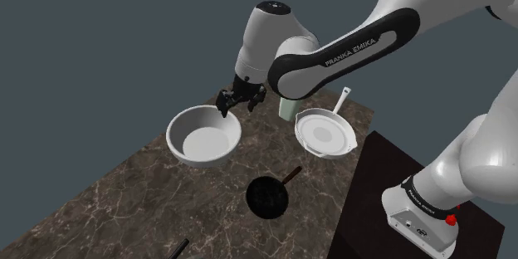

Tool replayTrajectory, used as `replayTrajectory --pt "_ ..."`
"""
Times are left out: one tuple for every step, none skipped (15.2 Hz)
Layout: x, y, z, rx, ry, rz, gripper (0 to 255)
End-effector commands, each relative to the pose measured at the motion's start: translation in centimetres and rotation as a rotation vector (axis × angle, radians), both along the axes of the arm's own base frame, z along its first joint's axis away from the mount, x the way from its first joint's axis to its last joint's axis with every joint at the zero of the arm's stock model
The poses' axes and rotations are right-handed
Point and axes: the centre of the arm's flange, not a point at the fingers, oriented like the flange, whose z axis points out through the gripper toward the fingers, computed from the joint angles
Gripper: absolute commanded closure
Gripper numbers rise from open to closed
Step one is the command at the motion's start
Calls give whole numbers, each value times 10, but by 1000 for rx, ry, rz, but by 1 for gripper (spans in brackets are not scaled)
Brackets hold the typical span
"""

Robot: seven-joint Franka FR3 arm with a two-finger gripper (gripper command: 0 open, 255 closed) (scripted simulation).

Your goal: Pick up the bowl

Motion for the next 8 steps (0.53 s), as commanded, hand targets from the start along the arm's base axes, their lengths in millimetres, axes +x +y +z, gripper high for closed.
replayTrajectory --pt "0 5 -9 3 0 -2 0" --pt "0 5 -15 3 0 -2 0" --pt "0 5 -20 3 0 -2 0" --pt "0 5 -25 3 0 -2 0" --pt "0 5 -30 3 0 -2 0" --pt "0 5 -39 3 0 -2 0" --pt "0 5 -39 3 0 -2 0" --pt "0 5 -39 3 0 -2 0"
